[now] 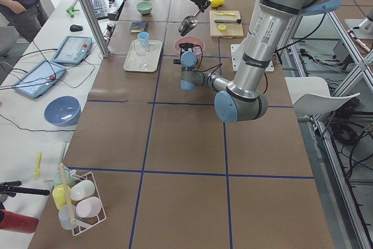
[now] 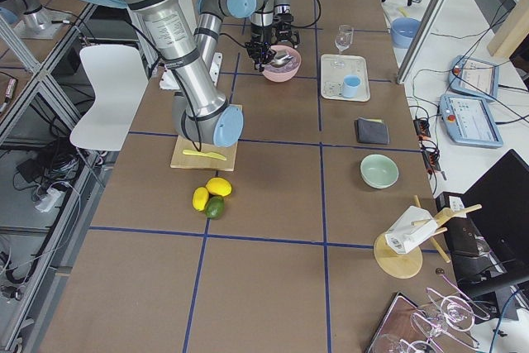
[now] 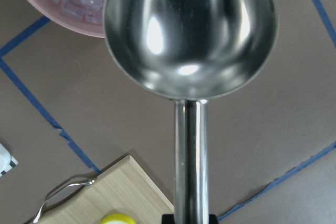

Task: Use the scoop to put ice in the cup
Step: 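Dip the scoop into the ice cubes and scoop ice with the right gripper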

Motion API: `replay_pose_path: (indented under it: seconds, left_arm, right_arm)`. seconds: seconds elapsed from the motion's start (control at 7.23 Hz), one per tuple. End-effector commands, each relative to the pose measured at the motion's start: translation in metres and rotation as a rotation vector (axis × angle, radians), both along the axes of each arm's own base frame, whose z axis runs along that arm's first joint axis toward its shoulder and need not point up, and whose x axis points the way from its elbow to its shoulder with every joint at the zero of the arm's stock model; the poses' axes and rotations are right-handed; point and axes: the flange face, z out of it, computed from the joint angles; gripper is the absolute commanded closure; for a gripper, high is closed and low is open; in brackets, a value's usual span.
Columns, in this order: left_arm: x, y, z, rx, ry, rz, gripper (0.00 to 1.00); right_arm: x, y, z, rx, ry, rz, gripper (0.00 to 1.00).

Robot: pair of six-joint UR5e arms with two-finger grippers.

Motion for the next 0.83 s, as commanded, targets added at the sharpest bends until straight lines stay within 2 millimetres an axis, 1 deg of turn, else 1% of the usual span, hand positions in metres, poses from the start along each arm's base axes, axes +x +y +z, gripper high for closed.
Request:
replay_pose_path:
  seconds: [0.0, 0.28, 0.42, 0.55, 0.69]
  left_arm:
    - [0.0, 0.0, 0.0, 0.0, 0.0, 0.0, 0.0]
    - [0.0, 0.0, 0.0, 0.0, 0.0, 0.0, 0.0]
    - [0.0, 0.0, 0.0, 0.0, 0.0, 0.0, 0.0]
    - [0.0, 0.0, 0.0, 0.0, 0.0, 0.0, 0.0]
    - [0.0, 0.0, 0.0, 0.0, 0.0, 0.0, 0.0]
  right_arm:
    - [-0.03, -0.004, -0.028, -0.055, 0.105, -0.026, 1.0]
    - [-0.047, -0.011, -0.049, -0.101, 0.184, -0.03, 1.0]
    - [-0.051, -0.004, -0.054, -0.123, 0.229, -0.045, 1.0]
    - [-0.05, -0.003, -0.057, -0.137, 0.254, -0.045, 1.0]
    - [-0.062, -0.007, -0.068, -0.158, 0.293, -0.049, 1.0]
